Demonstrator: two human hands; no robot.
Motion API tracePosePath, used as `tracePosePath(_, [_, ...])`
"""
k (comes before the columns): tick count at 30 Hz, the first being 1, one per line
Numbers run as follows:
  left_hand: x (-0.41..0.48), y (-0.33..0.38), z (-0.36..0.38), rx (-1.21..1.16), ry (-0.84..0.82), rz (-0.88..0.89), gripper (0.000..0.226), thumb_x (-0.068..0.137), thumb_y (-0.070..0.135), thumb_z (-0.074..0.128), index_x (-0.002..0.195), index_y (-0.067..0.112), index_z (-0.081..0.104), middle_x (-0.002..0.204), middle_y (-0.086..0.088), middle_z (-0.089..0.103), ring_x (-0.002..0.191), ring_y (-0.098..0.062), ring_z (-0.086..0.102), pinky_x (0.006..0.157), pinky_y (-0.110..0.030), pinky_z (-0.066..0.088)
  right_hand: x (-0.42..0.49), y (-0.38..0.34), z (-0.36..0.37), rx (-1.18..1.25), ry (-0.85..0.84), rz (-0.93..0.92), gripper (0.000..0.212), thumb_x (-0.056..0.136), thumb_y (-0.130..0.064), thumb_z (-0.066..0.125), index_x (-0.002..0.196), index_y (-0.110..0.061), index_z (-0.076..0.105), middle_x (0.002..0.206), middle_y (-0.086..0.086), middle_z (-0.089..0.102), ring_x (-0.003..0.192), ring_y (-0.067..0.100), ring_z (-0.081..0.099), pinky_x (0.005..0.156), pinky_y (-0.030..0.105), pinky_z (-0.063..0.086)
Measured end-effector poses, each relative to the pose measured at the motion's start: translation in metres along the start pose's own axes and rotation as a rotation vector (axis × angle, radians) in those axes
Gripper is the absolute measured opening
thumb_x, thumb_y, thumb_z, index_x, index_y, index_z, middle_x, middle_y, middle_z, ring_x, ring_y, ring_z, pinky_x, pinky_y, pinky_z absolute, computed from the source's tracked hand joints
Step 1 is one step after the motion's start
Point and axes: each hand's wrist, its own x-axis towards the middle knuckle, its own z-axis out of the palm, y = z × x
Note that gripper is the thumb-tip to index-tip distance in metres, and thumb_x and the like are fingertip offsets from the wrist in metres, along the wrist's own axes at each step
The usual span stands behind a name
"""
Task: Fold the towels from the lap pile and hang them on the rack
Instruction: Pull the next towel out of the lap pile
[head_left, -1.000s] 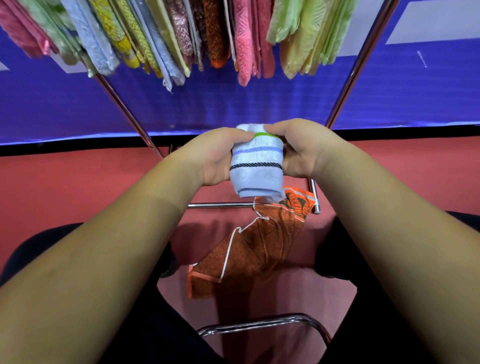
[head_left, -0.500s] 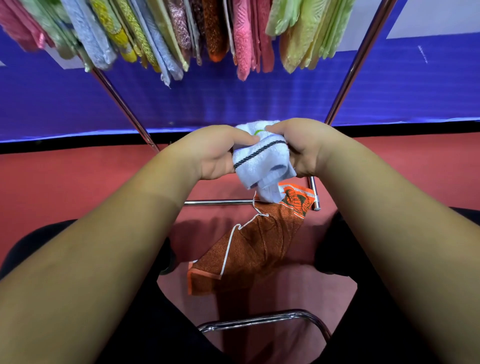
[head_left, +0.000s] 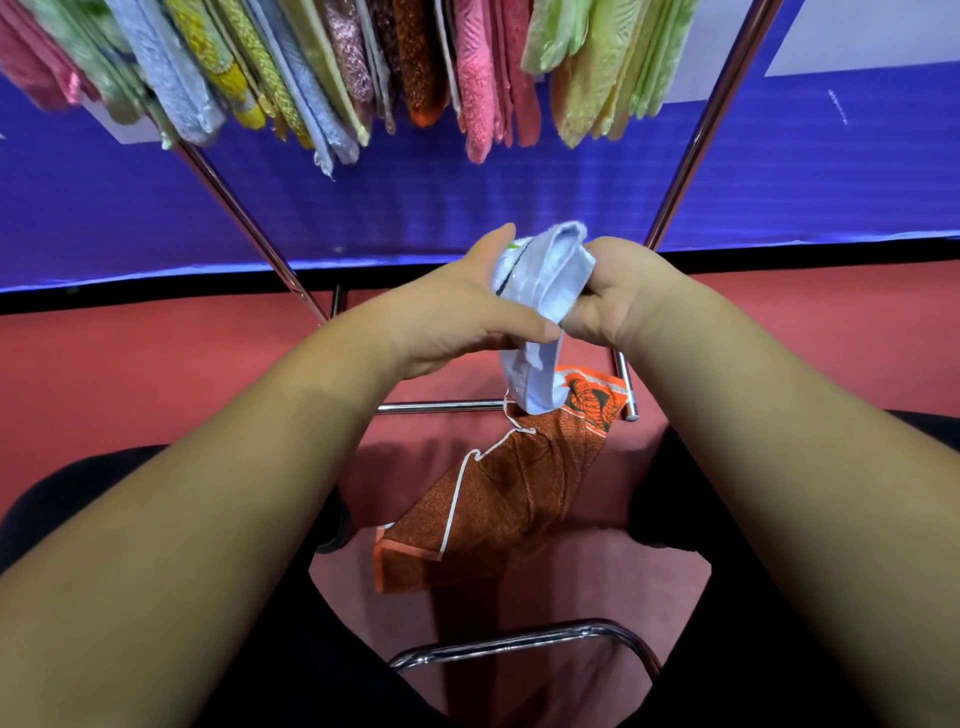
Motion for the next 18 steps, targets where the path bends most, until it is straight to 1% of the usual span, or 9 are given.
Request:
tracePosePath(1, [0.003, -0.004, 0.0, 0.109, 0.056, 0.028, 0.12, 0.074, 0.016, 0.091, 0.169, 0.034, 0.019, 0.149, 0.012, 0.055, 0.126, -0.009, 0.067, 0.107, -0.042, 0.057, 0.001, 0.0, 0.0, 0.055, 0.004, -0.004, 0.037, 0.102, 0.005, 0.035, 0.123, 0.004, 0.065, 0.114, 0.023, 0.071, 0.107, 0.034, 0.071, 0.08, 0.049, 0.062])
tracePosePath(3, [0.005, -0.006, 0.002, 0.208, 0.144, 0.087, 0.097, 0.077, 0.03, 0.084, 0.162, 0.033, 0.037, 0.145, 0.009, 0.063, 0.127, -0.01, 0.066, 0.108, -0.044, 0.056, 0.006, 0.0, -0.001, 0.069, 0.01, -0.046, 0.041, 0.103, 0.013, 0.026, 0.107, 0.009, 0.066, 0.101, 0.028, 0.067, 0.096, 0.035, 0.072, 0.063, 0.051, 0.064])
tracePosePath(6, [0.003, -0.002, 0.005, 0.226, 0.243, 0.17, 0.059, 0.085, 0.022, 0.064, 0.143, 0.029, 0.06, 0.127, 0.004, 0.073, 0.119, -0.019, 0.07, 0.105, -0.051, 0.057, 0.007, 0.001, -0.001, 0.099, -0.006, -0.077, 0.044, 0.103, 0.015, 0.023, 0.091, 0.012, 0.065, 0.086, 0.027, 0.066, 0.087, 0.03, 0.072, 0.064, 0.049, 0.063])
tracePosePath(9, [0.001, 0.002, 0.006, 0.261, 0.373, 0.24, 0.044, 0.089, 0.011, 0.053, 0.123, 0.029, 0.074, 0.105, 0.007, 0.079, 0.103, -0.019, 0.074, 0.095, -0.048, 0.06, 0.009, 0.002, -0.004, 0.101, -0.005, -0.126, 0.045, 0.102, 0.019, 0.024, 0.085, 0.016, 0.065, 0.071, 0.025, 0.067, 0.052, 0.033, 0.072, 0.049, 0.039, 0.063])
tracePosePath(11, [-0.001, 0.002, 0.007, 0.241, 0.413, 0.253, 0.043, 0.083, 0.015, 0.05, 0.112, 0.031, 0.078, 0.094, 0.009, 0.078, 0.095, -0.021, 0.076, 0.092, -0.049, 0.061, 0.015, 0.002, -0.006, 0.158, 0.008, -0.093, 0.043, 0.1, 0.02, 0.025, 0.087, 0.016, 0.065, 0.075, 0.024, 0.067, 0.052, 0.033, 0.072, 0.057, 0.038, 0.065])
tracePosePath(12, [-0.002, 0.003, 0.006, 0.224, 0.426, 0.259, 0.042, 0.078, 0.018, 0.052, 0.108, 0.03, 0.079, 0.093, 0.009, 0.077, 0.092, -0.02, 0.076, 0.092, -0.048, 0.062, 0.02, 0.002, -0.007, 0.155, 0.006, -0.087, 0.041, 0.098, 0.019, 0.026, 0.09, 0.015, 0.065, 0.078, 0.024, 0.067, 0.06, 0.031, 0.074, 0.068, 0.038, 0.067])
tracePosePath(15, [-0.004, 0.01, 0.003, 0.159, 0.43, 0.256, 0.045, 0.063, 0.028, 0.062, 0.103, 0.018, 0.081, 0.094, -0.002, 0.08, 0.081, -0.024, 0.077, 0.08, -0.039, 0.065, 0.024, 0.001, -0.002, 0.148, -0.019, -0.049, 0.041, 0.079, 0.019, 0.035, 0.108, 0.007, 0.061, 0.1, 0.02, 0.055, 0.119, 0.014, 0.067, 0.114, 0.03, 0.048])
tracePosePath(16, [-0.004, 0.012, 0.002, 0.158, 0.429, 0.261, 0.038, 0.069, 0.021, 0.062, 0.102, 0.016, 0.081, 0.094, -0.006, 0.08, 0.08, -0.029, 0.077, 0.079, -0.043, 0.065, 0.025, 0.001, -0.001, 0.152, -0.016, -0.019, 0.047, 0.075, 0.018, 0.038, 0.115, 0.002, 0.058, 0.106, 0.018, 0.052, 0.123, 0.013, 0.062, 0.116, 0.027, 0.044])
tracePosePath(18, [-0.003, 0.014, -0.002, 0.169, 0.439, 0.281, 0.031, 0.079, 0.004, 0.057, 0.098, 0.014, 0.08, 0.093, -0.012, 0.079, 0.081, -0.034, 0.076, 0.078, -0.05, 0.064, 0.024, 0.004, -0.003, 0.114, -0.016, 0.012, 0.037, 0.086, 0.014, 0.04, 0.113, 0.0, 0.061, 0.099, 0.015, 0.059, 0.094, 0.018, 0.069, 0.097, 0.017, 0.053])
